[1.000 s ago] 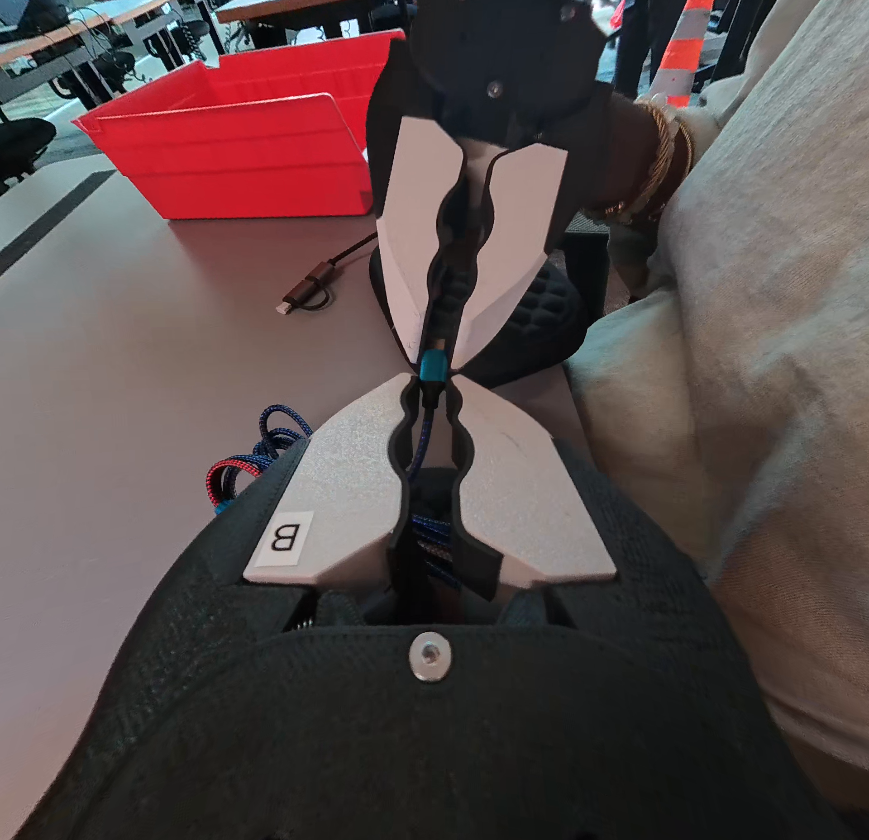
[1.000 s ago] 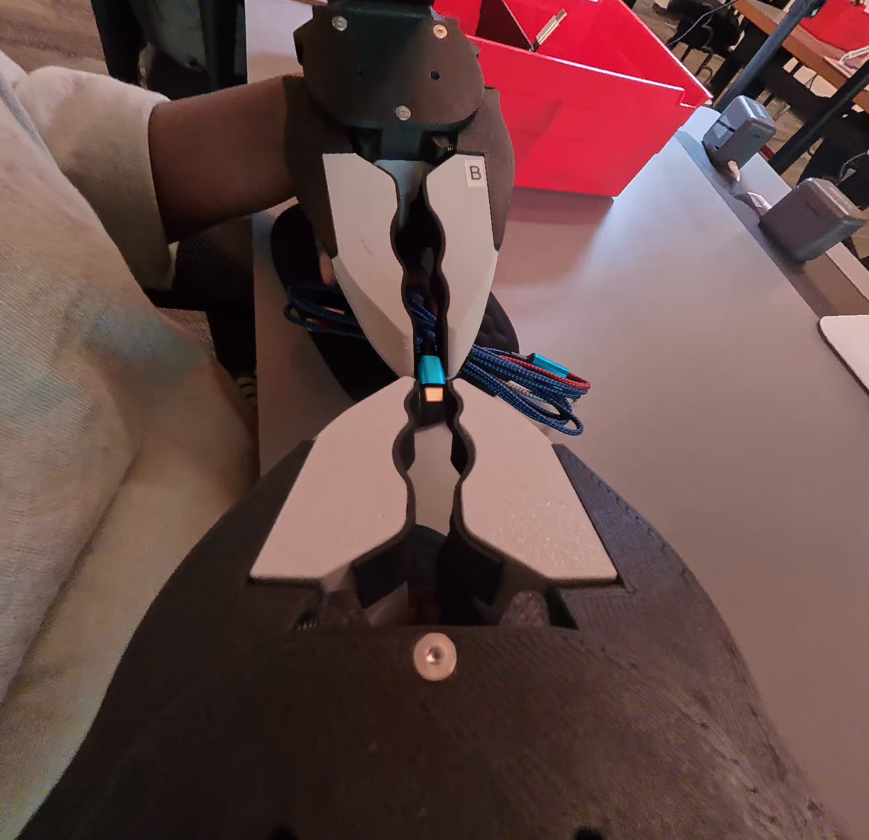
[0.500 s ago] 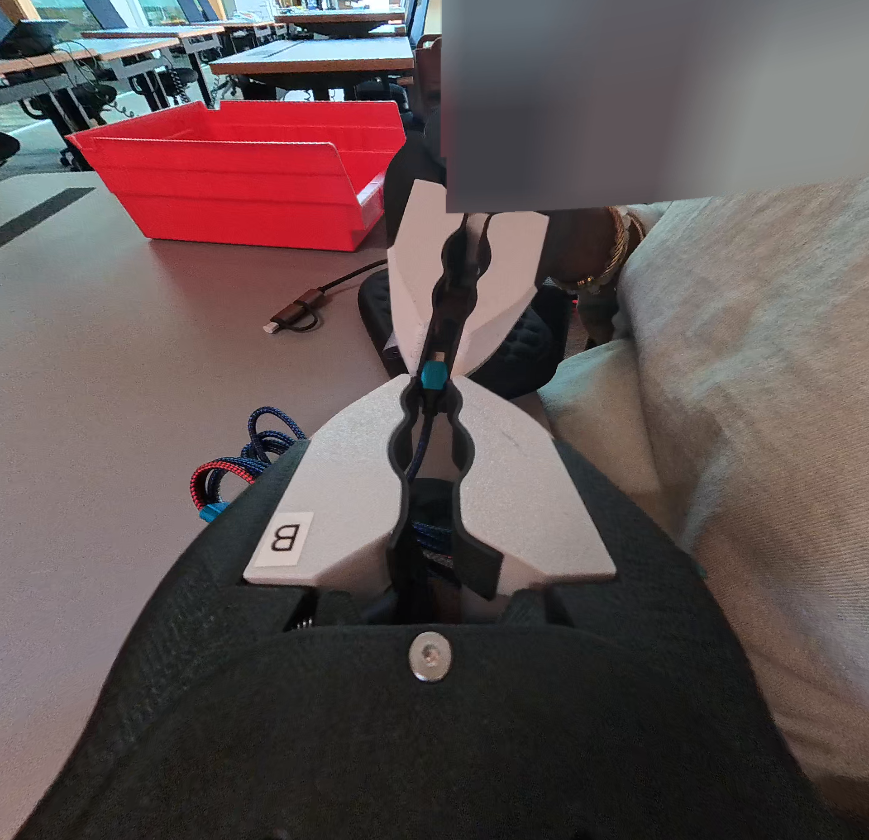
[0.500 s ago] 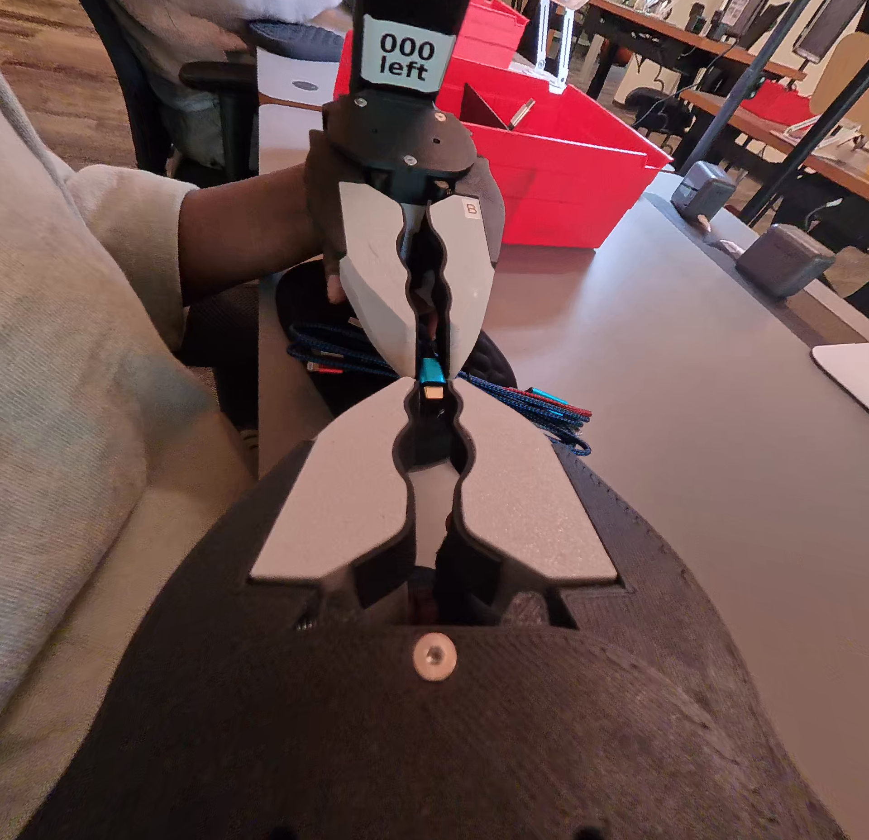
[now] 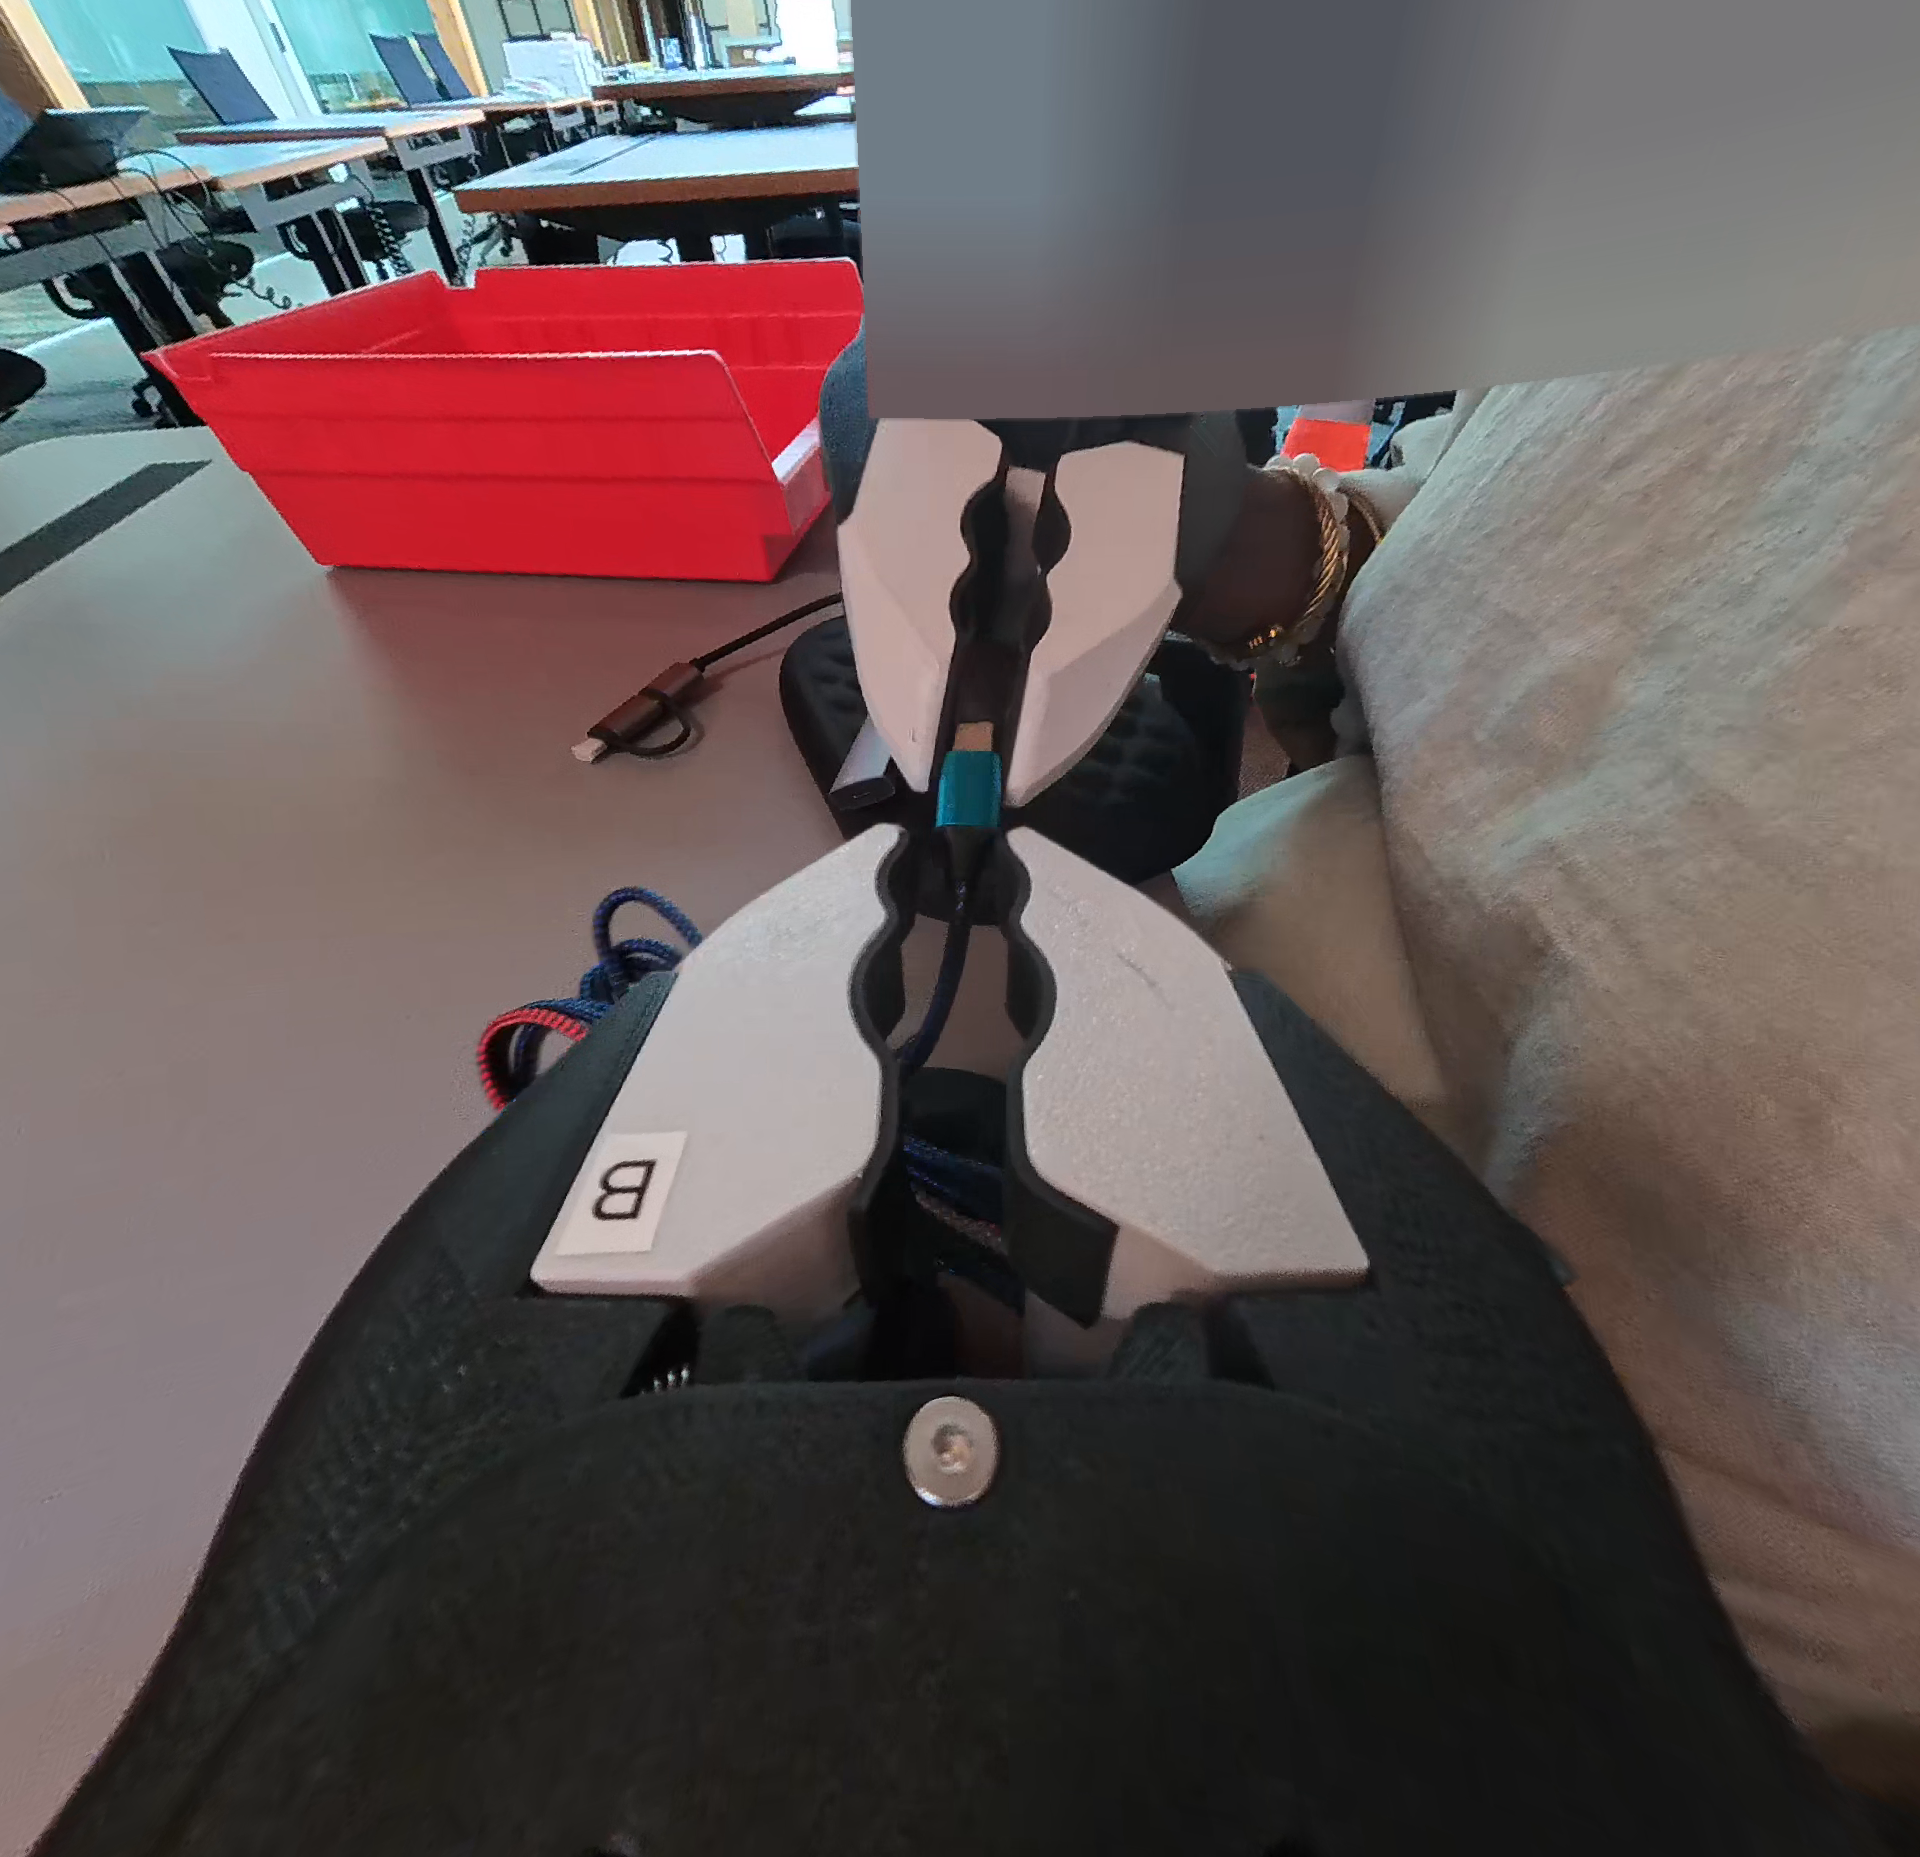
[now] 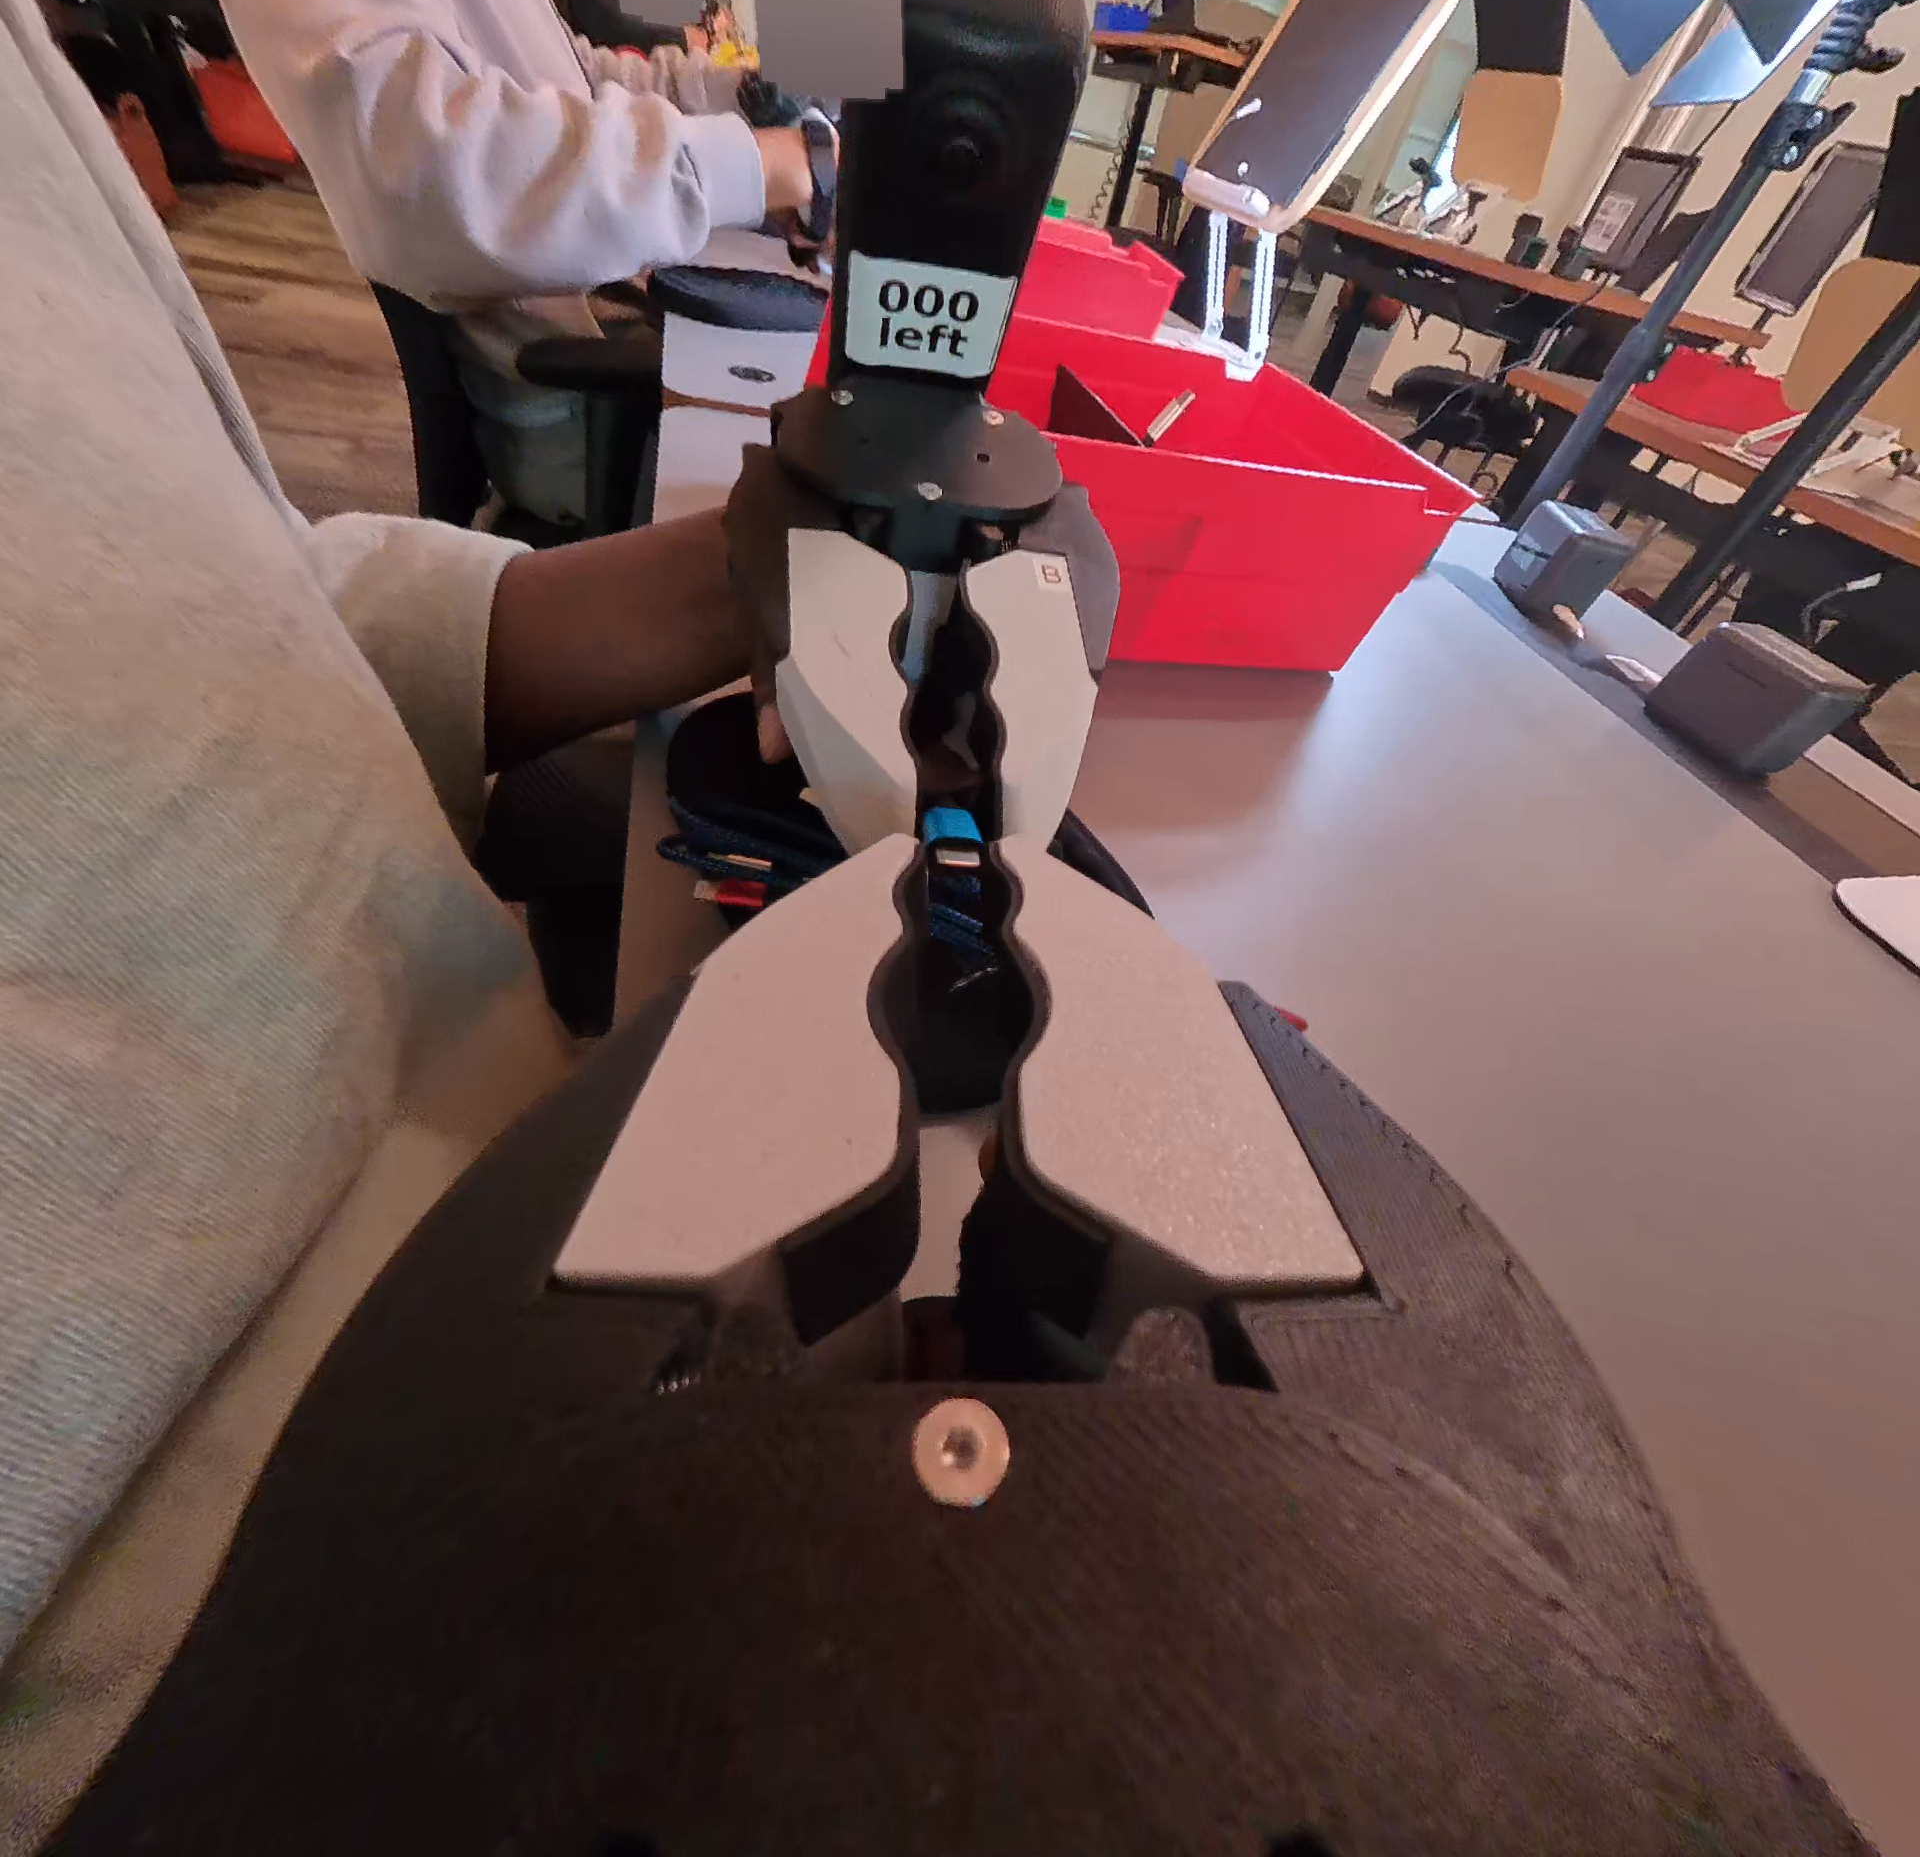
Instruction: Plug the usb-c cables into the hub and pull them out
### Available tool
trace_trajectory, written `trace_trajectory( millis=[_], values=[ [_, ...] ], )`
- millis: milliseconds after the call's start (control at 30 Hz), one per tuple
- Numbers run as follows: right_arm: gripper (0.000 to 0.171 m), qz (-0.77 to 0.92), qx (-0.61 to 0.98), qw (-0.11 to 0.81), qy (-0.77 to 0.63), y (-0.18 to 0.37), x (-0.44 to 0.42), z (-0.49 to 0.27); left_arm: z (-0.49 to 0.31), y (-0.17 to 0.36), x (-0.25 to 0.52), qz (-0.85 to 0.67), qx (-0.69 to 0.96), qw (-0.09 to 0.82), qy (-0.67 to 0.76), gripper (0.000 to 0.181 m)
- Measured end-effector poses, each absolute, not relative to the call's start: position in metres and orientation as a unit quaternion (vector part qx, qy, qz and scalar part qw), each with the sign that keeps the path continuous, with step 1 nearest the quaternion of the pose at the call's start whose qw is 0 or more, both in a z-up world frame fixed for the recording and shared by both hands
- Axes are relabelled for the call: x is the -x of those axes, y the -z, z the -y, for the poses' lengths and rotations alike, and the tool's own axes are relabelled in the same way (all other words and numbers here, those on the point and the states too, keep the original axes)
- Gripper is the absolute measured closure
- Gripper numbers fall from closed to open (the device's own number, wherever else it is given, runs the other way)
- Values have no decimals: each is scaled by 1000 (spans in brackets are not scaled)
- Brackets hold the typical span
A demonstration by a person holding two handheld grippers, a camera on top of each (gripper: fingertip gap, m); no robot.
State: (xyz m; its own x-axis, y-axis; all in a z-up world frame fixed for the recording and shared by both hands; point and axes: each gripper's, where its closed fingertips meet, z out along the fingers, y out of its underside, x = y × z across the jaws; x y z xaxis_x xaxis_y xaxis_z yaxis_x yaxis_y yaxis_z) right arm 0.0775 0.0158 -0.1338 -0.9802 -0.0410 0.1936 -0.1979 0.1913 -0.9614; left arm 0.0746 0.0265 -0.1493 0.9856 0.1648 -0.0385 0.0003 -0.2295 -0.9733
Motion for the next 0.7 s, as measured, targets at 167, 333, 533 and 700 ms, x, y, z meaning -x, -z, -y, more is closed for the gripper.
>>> trace_trajectory(
  millis=[167, 333, 533, 700],
  values=[
    [163, 772, -74, 68, -628, 136, -75, -16, -25, 148, -74, 54, 778, 622, -72, 171],
    [163, 795, -80, 98, -594, 144, -72, -17, -25, 149, -72, 62, 777, 622, -77, 173],
    [163, 797, -79, 104, -590, 147, -71, -17, -25, 150, -71, 63, 778, 620, -77, 172],
    [163, 795, -81, 105, -592, 147, -72, -16, -25, 148, -73, 58, 775, 625, -73, 170]
  ],
)
